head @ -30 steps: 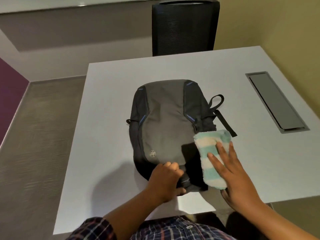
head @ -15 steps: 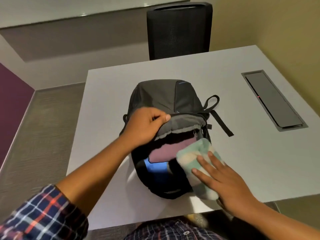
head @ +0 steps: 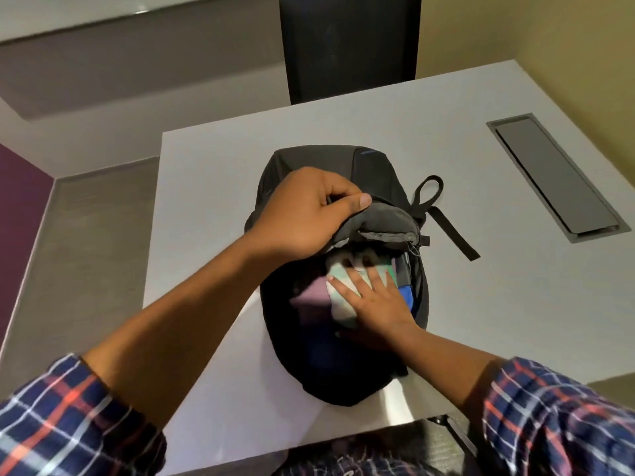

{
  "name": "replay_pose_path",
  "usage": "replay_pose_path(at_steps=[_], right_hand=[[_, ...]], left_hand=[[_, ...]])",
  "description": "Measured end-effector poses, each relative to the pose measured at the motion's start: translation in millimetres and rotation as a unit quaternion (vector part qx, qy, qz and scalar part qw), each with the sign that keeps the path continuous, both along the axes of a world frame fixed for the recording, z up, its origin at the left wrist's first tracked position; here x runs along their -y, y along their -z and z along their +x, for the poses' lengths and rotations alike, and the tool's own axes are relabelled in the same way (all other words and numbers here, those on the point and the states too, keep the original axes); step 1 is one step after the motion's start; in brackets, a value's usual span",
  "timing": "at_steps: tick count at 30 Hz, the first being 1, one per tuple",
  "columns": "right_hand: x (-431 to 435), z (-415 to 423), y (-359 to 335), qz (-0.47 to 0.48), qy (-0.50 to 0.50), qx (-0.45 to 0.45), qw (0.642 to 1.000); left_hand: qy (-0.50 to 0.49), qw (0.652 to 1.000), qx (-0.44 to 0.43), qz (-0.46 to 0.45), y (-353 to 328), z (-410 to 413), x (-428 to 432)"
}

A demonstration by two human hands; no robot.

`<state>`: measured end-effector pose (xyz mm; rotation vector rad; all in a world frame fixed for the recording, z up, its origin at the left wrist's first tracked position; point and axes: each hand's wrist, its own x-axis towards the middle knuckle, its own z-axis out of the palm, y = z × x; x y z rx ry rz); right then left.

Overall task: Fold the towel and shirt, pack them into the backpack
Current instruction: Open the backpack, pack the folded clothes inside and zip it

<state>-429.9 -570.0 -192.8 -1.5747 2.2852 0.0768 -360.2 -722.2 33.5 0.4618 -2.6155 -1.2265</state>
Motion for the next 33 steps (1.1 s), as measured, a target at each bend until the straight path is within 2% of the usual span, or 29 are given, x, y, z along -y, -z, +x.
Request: replay_pose_path(at_steps=[6, 8, 10, 12, 14, 16, 18, 22, 24, 28, 33], right_hand=[[-2, 6, -16, 0.009, 0.014, -0.008, 1.000], [-10, 11, -33, -0.025, 0.019, 0.005, 0.999], [-29, 15, -50, -0.093, 0.044, 0.031, 0.994], [-59, 12, -60, -0.187, 0.096, 0.071, 0.975], [-92, 1, -59, -0.248, 0.194, 0.098, 0.944], [-117, -14, -53, -0.271, 0.291, 0.112, 0.911], [-124, -32, -47, -0.261, 0.337, 0.106, 0.898], [-100, -69, -34, -0.251, 0.327, 0.148, 0.899], [-81, -81, -36, -0.254, 0.317, 0.185, 0.895], [-56, -102, -32, -0.220, 0.286, 0.242, 0.901], [-50, -124, -8, -0.172, 0.337, 0.234, 0.896]], left_hand=[[0.010, 1.000, 0.001, 0.030, 7, 5, -1], [0.016, 0.999, -0.003, 0.033, 14, 10, -4], [0.038, 0.999, -0.010, -0.001, 28, 17, -7], [0.073, 0.997, 0.015, -0.019, 45, 26, -15], [0.126, 0.988, 0.080, -0.034, 61, 36, -24], [0.158, 0.971, 0.135, -0.115, 81, 39, -32], [0.150, 0.963, 0.165, -0.153, 99, 32, -34], [0.156, 0.935, 0.218, -0.232, 135, -4, -34], [0.164, 0.936, 0.200, -0.239, 151, -20, -40], [0.137, 0.960, 0.162, -0.181, 182, -48, -50], [0.103, 0.948, 0.142, -0.264, 217, -64, -68]])
